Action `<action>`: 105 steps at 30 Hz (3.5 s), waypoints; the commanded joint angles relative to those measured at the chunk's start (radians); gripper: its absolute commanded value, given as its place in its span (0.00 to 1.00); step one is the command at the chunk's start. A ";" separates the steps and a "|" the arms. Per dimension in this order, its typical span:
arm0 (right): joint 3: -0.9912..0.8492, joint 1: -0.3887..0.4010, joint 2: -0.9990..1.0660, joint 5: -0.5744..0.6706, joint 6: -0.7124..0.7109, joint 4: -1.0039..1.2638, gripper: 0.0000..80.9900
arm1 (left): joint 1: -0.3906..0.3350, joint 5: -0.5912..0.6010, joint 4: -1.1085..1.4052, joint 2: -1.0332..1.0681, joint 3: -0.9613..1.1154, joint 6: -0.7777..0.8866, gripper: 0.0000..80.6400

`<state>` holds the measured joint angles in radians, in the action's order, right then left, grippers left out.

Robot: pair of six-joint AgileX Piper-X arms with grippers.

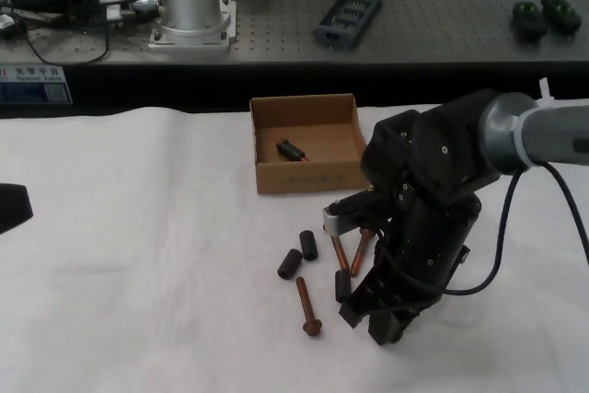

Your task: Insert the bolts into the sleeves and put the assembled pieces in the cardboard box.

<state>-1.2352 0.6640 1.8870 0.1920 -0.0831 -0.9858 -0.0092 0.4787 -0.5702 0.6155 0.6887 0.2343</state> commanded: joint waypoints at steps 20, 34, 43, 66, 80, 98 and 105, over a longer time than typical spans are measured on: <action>0.252 -0.058 -0.515 -0.017 -0.053 -0.082 0.04 | -0.441 -0.201 0.245 0.396 0.008 0.104 0.56; 0.350 -0.120 -0.843 -0.017 -0.053 -0.150 0.04 | -0.576 -0.312 0.423 0.812 0.168 0.237 0.56; 0.350 -0.120 -0.856 -0.017 -0.053 -0.155 0.04 | -0.635 -0.370 0.371 1.152 0.496 0.291 0.56; 0.350 -0.120 -0.856 -0.017 -0.053 -0.155 0.04 | -0.645 -0.426 0.193 1.469 0.823 0.525 0.50; 0.350 -0.120 -0.856 -0.017 -0.053 -0.152 0.04 | -0.645 -0.467 0.198 1.479 0.823 0.531 0.50; 0.350 -0.120 -0.856 -0.017 -0.053 -0.152 0.04 | -0.654 -0.452 0.214 1.542 0.823 0.611 0.50; 0.350 -0.120 -0.856 -0.017 -0.063 -0.154 0.04 | -0.654 -0.455 0.214 1.561 0.823 0.628 0.41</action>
<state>-0.8848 0.5480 1.0385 0.1682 -0.1297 -1.1405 -0.6572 0.0227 -0.3575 2.1365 1.5134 0.8446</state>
